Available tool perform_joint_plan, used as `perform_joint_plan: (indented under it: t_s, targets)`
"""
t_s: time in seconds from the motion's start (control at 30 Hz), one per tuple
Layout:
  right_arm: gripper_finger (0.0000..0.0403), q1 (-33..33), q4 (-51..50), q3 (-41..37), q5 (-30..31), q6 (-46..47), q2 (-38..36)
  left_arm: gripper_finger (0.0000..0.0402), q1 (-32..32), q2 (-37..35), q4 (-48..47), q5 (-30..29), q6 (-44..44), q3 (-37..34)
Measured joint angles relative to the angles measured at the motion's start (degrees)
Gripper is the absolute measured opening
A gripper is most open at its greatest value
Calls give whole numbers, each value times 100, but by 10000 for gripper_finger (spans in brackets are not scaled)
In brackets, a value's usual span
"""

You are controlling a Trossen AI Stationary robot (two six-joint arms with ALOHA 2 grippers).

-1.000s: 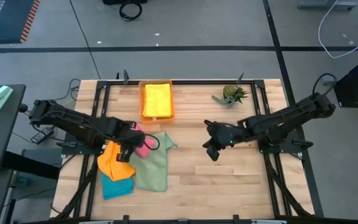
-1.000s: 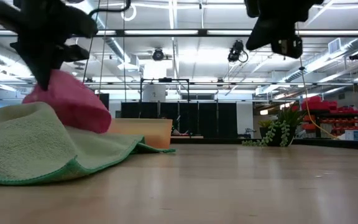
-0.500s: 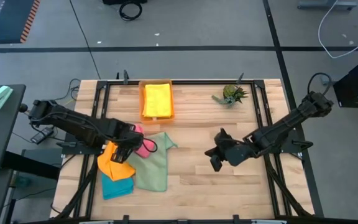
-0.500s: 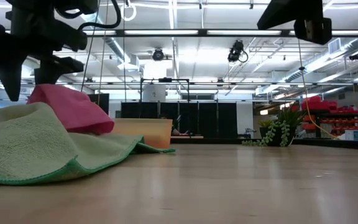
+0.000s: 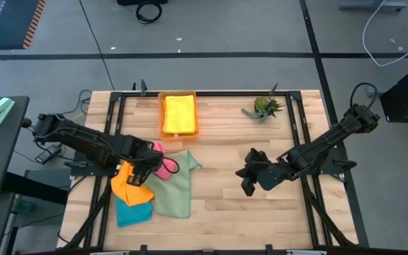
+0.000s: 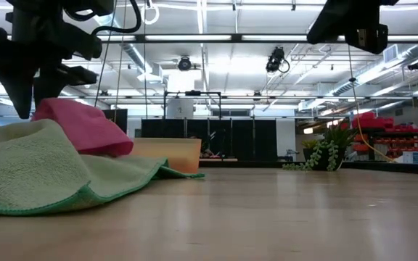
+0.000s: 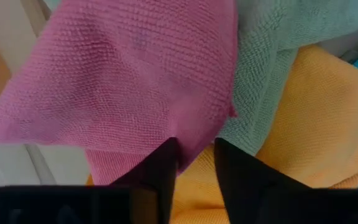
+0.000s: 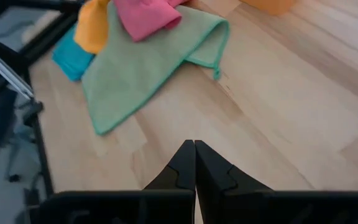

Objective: Fold microfiber towels
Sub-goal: Fold the pink microfiber cloth

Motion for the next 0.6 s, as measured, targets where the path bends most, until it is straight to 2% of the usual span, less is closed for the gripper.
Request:
perform_joint_plan:
  t_s: [0.2,0.27,0.37,0.47,0.6]
  targets:
    - [6,-4,-369,-2,-9,-344,0,15,0,2,-395,1,-277,112]
    - [6,-4,-493,-2,-11,-409,0,11,34,2,-602,-11,-497,373]
    - [6,-4,-683,-2,-36,-505,-2,7,119,2,-779,-43,-833,1062]
    - [6,-4,-826,-6,-234,-587,-119,7,201,2,-656,-84,-1144,2106]
    - [6,0,-902,-6,-618,-763,-537,4,272,2,409,-487,-1480,3349]
